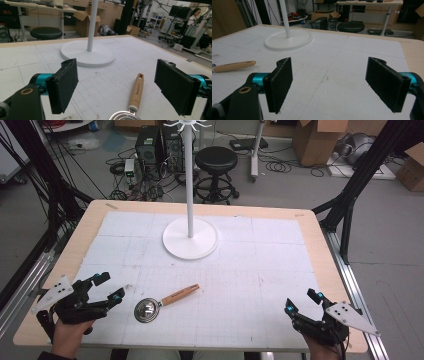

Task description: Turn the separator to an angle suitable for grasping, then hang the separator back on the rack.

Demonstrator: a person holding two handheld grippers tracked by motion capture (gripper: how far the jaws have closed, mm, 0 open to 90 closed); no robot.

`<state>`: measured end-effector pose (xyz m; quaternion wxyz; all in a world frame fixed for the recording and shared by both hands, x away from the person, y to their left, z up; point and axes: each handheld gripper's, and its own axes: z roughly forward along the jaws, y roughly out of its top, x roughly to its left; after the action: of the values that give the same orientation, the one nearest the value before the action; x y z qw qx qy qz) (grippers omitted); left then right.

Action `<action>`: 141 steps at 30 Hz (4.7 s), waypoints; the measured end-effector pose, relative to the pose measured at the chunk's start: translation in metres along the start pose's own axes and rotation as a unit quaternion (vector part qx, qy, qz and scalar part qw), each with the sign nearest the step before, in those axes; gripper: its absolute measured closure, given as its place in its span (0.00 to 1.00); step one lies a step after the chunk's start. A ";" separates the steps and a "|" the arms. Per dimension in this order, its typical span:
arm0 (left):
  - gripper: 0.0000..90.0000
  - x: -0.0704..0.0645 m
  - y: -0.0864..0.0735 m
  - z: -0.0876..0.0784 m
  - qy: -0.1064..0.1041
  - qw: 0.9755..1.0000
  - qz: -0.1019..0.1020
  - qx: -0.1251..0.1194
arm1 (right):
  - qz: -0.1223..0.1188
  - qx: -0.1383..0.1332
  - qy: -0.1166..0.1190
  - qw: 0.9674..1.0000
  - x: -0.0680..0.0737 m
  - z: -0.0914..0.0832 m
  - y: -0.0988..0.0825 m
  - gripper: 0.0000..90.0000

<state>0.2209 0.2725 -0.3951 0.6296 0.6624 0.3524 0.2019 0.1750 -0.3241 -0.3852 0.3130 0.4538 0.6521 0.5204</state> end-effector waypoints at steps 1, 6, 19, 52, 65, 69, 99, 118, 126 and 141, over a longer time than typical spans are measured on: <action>0.22 -0.001 0.000 0.002 -0.003 1.000 0.000 0.003 | 0.002 0.000 0.000 1.000 0.000 0.000 0.000 0.23; 0.21 -0.003 0.002 0.017 -0.027 0.999 0.002 0.018 | 0.007 -0.003 0.000 1.000 -0.002 -0.001 -0.002 0.23; 0.25 -0.020 0.008 0.059 -0.075 0.995 0.014 0.062 | 0.005 0.004 0.004 1.000 -0.002 0.003 -0.002 0.23; 0.99 -0.056 -0.042 0.124 -0.075 0.944 0.086 0.309 | 0.006 0.005 -0.001 1.000 -0.002 0.001 -0.002 0.23; 1.00 -0.053 -0.042 0.121 -0.059 0.944 0.089 0.313 | 0.007 0.008 0.000 1.000 -0.001 0.001 -0.002 0.23; 1.00 -0.050 -0.041 0.120 -0.047 0.945 0.085 0.314 | 0.006 0.008 0.001 1.000 -0.001 0.002 -0.002 0.23; 0.43 -0.030 -0.010 0.091 -0.026 0.983 0.023 0.182 | 0.005 0.006 0.003 1.000 -0.001 0.002 -0.002 0.23; 0.16 -0.006 0.009 0.056 0.000 0.999 0.009 0.050 | 0.001 0.006 0.002 1.000 0.000 0.004 -0.001 0.23; 0.17 -0.007 0.008 0.057 0.009 0.999 0.014 0.051 | -0.002 0.008 0.000 1.000 -0.001 0.004 0.000 0.23; 0.17 -0.014 0.004 0.065 0.016 0.996 0.032 0.079 | -0.006 0.005 0.002 1.000 -0.001 0.005 0.001 0.23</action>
<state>0.2584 0.2174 -0.3971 0.5630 0.7173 0.3562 0.2040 0.1798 -0.3230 -0.3853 0.3124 0.4504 0.6584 0.5159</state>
